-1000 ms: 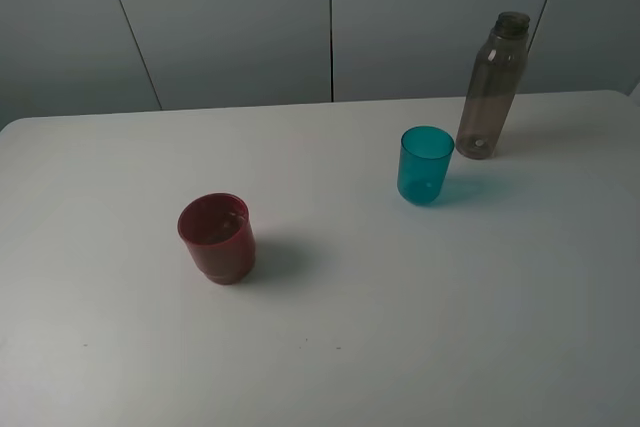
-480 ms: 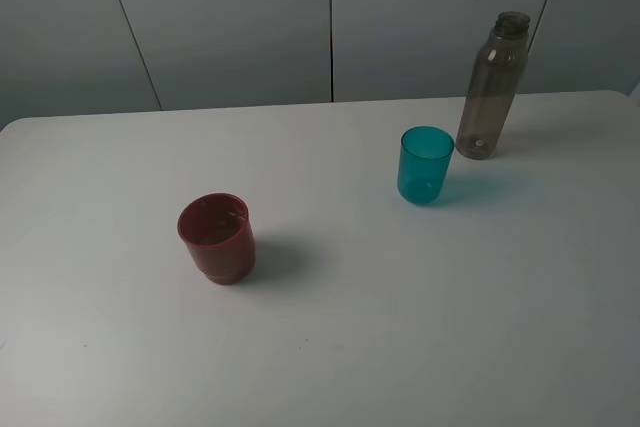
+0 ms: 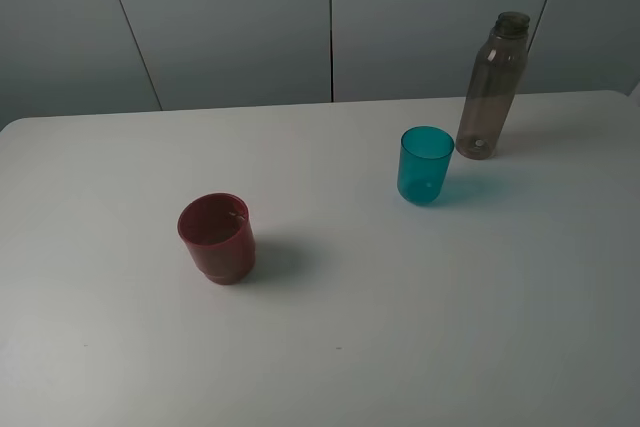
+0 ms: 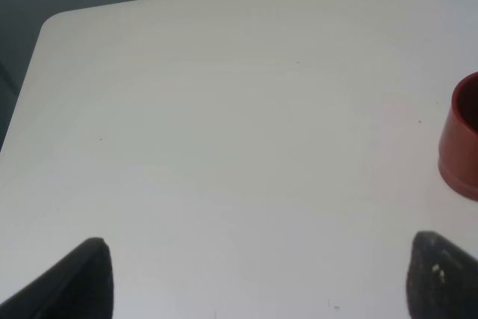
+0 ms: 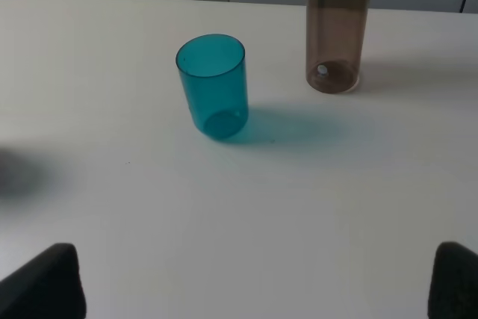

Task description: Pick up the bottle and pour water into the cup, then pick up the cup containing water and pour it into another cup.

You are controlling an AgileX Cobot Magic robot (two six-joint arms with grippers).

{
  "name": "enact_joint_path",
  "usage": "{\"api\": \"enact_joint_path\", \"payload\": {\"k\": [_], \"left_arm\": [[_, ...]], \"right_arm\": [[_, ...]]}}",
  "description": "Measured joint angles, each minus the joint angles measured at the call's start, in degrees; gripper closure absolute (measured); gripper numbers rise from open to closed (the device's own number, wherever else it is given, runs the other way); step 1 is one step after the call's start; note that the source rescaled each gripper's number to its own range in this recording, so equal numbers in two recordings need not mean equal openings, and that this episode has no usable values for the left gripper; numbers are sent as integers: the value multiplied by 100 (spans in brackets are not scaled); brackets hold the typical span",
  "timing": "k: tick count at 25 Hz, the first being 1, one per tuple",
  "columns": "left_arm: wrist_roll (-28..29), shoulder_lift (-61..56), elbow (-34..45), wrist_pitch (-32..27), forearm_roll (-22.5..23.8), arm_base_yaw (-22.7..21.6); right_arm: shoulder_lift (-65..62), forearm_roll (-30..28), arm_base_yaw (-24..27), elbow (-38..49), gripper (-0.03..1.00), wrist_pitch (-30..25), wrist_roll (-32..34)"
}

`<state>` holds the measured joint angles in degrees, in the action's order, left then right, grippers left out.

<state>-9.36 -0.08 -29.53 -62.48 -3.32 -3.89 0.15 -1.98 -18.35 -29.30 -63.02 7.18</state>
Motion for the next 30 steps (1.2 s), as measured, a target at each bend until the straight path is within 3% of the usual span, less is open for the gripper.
{"api": "enact_joint_path", "payload": {"k": [5, 13, 30], "left_arm": [[0, 0, 0, 0, 0, 0], [0, 0, 0, 0, 0, 0], [0, 0, 0, 0, 0, 0]], "right_arm": [[-16, -39, 364, 0, -3, 15, 46], [-16, 134, 1785, 0, -3, 15, -255], [-16, 162, 1847, 0, -3, 15, -362]]}}
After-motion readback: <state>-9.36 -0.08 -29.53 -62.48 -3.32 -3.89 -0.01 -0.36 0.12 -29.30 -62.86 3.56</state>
